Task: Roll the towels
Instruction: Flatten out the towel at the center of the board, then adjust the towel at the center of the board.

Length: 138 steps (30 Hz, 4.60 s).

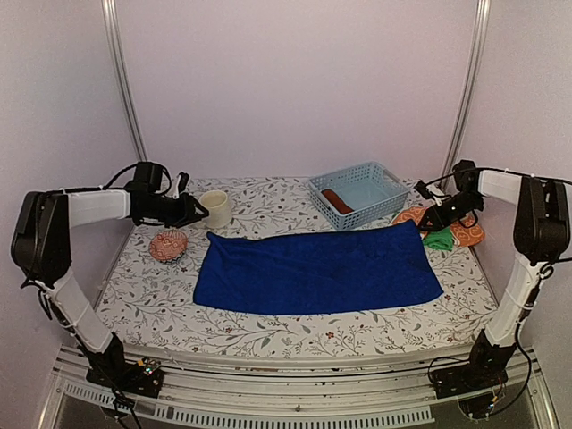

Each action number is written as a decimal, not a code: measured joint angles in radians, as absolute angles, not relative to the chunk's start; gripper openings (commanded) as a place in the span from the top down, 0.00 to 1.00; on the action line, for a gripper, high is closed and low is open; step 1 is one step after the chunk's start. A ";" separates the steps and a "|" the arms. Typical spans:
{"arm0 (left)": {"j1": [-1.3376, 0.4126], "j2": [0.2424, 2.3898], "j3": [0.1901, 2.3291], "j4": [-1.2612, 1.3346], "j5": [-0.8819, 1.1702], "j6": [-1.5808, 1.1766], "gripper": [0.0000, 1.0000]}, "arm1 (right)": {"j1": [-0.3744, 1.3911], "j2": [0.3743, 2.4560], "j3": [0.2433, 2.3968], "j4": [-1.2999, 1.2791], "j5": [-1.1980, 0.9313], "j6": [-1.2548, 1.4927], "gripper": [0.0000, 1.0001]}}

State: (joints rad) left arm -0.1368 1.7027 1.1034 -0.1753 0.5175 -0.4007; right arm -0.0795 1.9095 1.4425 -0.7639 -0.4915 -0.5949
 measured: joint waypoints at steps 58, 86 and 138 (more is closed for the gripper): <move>-0.560 1.161 0.541 -0.806 0.182 -0.813 1.00 | -0.072 1.358 0.643 -0.905 -0.180 -0.900 0.76; -0.590 1.400 0.659 -0.694 0.072 -0.776 0.97 | -0.086 1.205 0.591 -0.955 -0.111 -1.049 0.52; -0.590 1.208 0.647 -0.885 0.079 -0.778 1.00 | -0.070 1.172 0.545 -1.014 -0.071 -1.206 0.96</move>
